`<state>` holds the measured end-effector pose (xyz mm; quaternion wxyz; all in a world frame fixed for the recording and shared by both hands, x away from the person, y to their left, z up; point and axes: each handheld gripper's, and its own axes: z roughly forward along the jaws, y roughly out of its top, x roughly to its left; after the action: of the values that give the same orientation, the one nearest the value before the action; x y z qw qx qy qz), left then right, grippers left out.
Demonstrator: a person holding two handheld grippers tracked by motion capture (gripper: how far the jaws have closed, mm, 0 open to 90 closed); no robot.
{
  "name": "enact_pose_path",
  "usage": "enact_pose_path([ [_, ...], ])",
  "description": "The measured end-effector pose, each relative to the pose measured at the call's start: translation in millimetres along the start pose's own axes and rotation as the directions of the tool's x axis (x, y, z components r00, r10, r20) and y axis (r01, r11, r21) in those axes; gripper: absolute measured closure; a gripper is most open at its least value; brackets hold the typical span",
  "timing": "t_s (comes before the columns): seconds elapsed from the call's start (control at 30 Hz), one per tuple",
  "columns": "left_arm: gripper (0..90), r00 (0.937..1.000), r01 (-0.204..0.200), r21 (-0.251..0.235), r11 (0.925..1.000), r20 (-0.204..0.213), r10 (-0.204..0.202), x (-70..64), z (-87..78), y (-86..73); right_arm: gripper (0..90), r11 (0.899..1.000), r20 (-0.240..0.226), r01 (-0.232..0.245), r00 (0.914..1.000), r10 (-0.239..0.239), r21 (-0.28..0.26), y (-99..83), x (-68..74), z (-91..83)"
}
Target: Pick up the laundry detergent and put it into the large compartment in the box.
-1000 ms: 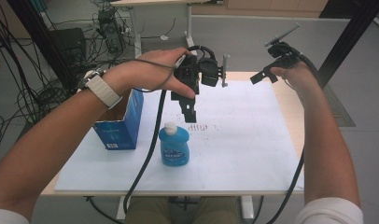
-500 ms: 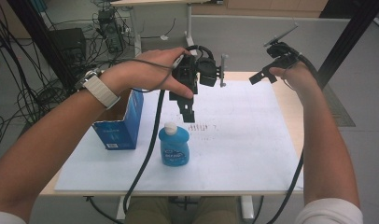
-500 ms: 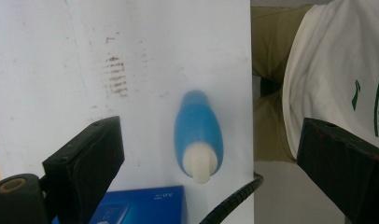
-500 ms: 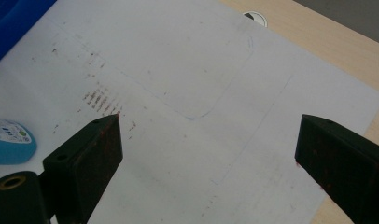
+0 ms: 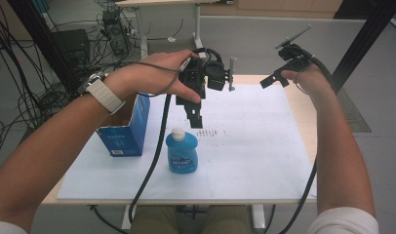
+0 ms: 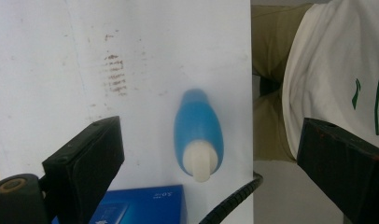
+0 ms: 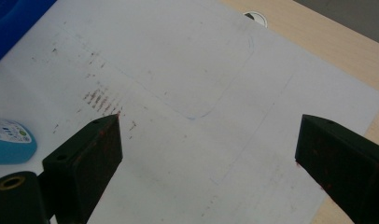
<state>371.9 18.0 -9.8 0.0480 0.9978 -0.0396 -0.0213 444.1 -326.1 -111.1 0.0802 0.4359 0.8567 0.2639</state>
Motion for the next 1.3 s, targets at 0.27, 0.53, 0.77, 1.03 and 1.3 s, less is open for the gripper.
enact_pose_path([
  [0.27, 7.5, 1.0000, 0.001, 0.020, 0.9998, -0.003, -0.001, 2.5, 8.8, -3.1, 7.2, 1.000, 0.000, 0.000, 1.0000, 0.000, -0.001, 0.3, 0.8, 0.3],
  [0.53, 7.5, 0.9999, 0.004, 0.027, 0.9996, 0.010, -0.005, 8.8, 25.0, -10.8, 7.1, 1.000, -0.002, 0.003, 1.0000, -0.003, 0.009, 2.8, 2.2, 5.0],
  [0.77, 7.5, 0.9999, 0.015, 0.034, 0.9993, 0.005, -0.015, 10.5, 36.2, -16.0, 7.1, 1.000, -0.002, 0.000, 1.0000, 0.000, 0.012, 3.6, 2.2, 7.2],
  [1.03, 7.5, 0.9998, 0.014, 0.047, 0.9988, 0.010, -0.014, 10.9, 51.8, -18.2, 7.1, 1.000, -0.003, 0.004, 1.0000, -0.004, 0.011, 4.6, 3.2, 9.4],
  [1.3, 7.4, 0.9999, 0.010, 0.063, 0.9980, 0.004, -0.010, 8.0, 63.0, -17.8, 7.1, 1.000, -0.006, 0.002, 1.0000, -0.002, 0.014, 4.5, 2.7, 10.7],
])
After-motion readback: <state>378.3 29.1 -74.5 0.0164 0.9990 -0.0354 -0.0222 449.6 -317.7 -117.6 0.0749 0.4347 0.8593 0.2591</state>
